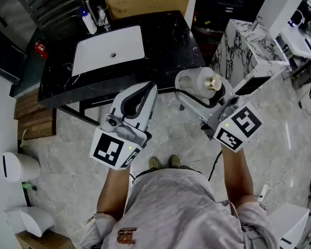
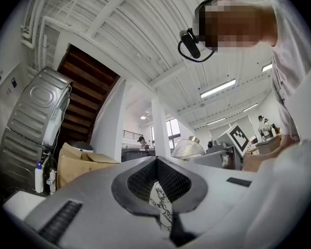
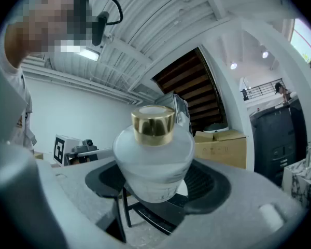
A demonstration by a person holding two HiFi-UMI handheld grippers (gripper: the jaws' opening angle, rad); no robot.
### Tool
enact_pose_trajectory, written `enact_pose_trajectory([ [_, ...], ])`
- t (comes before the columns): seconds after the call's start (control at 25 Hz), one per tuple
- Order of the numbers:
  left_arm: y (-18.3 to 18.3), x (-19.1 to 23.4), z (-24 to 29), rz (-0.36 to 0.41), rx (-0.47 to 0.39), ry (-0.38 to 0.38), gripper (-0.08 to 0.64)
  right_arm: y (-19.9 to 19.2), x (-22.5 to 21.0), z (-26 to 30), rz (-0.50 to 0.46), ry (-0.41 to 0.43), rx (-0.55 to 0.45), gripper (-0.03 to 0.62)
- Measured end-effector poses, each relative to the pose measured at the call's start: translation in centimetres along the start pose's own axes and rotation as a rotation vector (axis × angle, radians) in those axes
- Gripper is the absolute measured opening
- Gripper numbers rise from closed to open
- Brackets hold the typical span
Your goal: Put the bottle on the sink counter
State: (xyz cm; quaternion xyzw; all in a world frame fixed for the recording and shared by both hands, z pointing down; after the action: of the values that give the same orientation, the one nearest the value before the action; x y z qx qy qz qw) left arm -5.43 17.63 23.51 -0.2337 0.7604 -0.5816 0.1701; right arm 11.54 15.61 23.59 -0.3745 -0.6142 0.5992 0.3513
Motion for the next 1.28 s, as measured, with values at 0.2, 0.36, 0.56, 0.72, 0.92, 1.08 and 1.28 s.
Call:
enact_pose_trajectory([
  [0.2,-0.2,0.0,0.0,-0.001,0.004,0.004,0.000,-0.2,0.0,0.0,0.003,-0.004,0.005,0.328],
  [0.36,-0.4,-0.2,0.1,-0.002,0.009,0.014,0.000,-0.3,-0.3,-0.4,0.008,-0.001,0.005,0.328],
  [0.56,-0.7,-0.6,0.9,0.006,0.012,0.033,0.000,-0.2,-1.4,-0.9,0.011,0.011,0.003,0.328],
  [0.72,-1.1,-0.9,1.9,0.018,0.015,0.057,0.000,-0.2,-2.7,-1.3,0.015,0.028,0.004,0.328],
  [0.92,-1.8,-1.4,3.2,0.042,0.015,0.089,0.000,-0.7,-4.7,-2.0,0.010,0.056,0.015,0.328],
  [1.08,-2.2,-1.6,4.1,0.053,0.022,0.115,0.000,-0.9,-6.3,-2.2,0.010,0.070,0.027,0.328],
  [1.28,-2.8,-0.5,5.5,0.057,0.029,0.133,0.000,-1.3,-8.1,-1.3,0.014,0.081,0.035,0.328],
])
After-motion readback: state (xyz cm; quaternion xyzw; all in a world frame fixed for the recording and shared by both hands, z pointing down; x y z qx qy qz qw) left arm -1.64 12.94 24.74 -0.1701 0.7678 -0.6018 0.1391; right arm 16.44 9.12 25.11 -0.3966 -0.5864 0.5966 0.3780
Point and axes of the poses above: the fingertips, and each gripper's own axes: z forward along the fingers, x to its left, y out of its top, the point moved 7 cm from there along -z, backward along the fingers, and after that the axes turned 13 degrees about y, right-handed, at the moved point
